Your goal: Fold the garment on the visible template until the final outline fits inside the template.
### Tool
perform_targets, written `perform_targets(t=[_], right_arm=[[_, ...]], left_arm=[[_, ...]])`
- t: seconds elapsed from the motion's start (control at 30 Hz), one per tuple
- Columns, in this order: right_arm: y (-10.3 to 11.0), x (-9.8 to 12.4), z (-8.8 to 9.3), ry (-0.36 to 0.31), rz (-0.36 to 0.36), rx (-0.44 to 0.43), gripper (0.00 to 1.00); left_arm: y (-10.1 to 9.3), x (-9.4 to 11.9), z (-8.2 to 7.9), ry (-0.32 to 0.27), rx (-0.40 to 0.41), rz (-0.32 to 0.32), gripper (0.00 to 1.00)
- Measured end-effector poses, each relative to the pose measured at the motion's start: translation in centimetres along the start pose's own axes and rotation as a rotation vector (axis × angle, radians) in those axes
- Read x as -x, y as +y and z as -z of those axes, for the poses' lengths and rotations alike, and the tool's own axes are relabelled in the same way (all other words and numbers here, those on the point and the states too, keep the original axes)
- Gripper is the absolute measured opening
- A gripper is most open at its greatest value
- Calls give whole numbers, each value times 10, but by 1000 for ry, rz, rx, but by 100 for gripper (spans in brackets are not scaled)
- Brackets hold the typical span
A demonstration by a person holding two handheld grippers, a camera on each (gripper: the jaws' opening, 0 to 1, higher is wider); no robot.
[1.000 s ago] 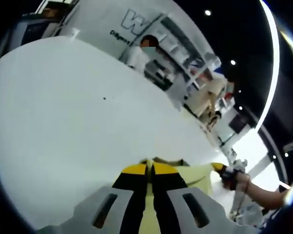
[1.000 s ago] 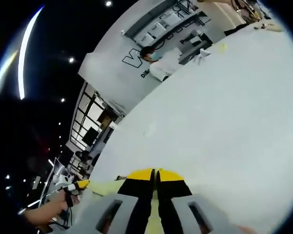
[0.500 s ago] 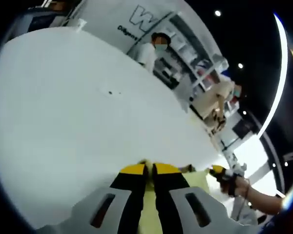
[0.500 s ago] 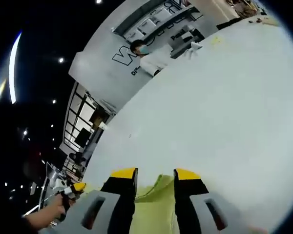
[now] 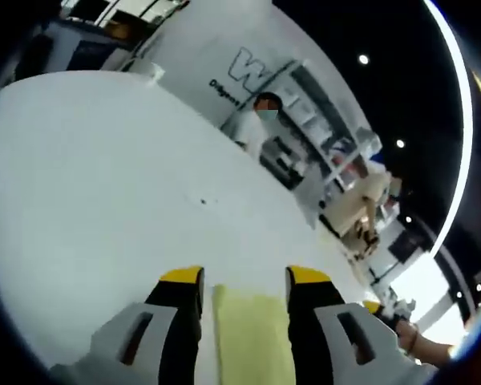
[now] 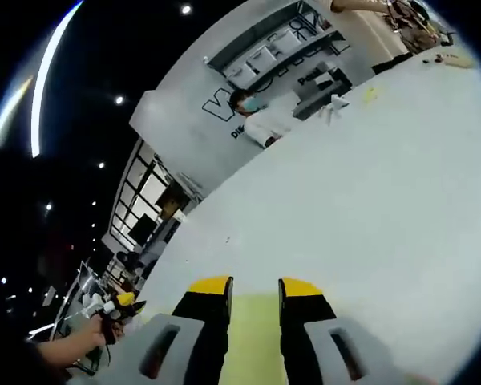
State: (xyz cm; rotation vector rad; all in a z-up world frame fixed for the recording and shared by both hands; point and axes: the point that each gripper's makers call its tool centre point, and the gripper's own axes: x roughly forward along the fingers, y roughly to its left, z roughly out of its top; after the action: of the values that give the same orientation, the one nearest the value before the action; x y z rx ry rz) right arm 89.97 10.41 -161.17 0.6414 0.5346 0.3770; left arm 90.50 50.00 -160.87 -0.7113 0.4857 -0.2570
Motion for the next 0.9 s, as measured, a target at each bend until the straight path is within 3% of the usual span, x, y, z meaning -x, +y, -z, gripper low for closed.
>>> perform_targets(t=[0.13,0.23,0.33,0.47,0.53,0.67,0.7,0.9], right_arm=[[9,21,28,32,-25,31,17],[11,24,34,51,-91,79,20],[12,51,59,104,-116,171,20],[11,86,85,139,-119,284,19],[12,99,98,153,-140,394,20],[8,112,118,223,-144,430,21],[8,117,131,263,-149,485,21],[2,112,134,252,-122,472,21]], left_arm=[[6,25,20,27,-35,-1,34],[11,52,41,51,-49,7,33],[20,80,61,84,-107,-20,33],[15,113,89,141,-142,21,31],[15,129,103,169,-162,32,30],[18,139,112,195,-204,20,32],[16,145,117,198,-213,31,32],[15,148,127,237,-285,51,31]])
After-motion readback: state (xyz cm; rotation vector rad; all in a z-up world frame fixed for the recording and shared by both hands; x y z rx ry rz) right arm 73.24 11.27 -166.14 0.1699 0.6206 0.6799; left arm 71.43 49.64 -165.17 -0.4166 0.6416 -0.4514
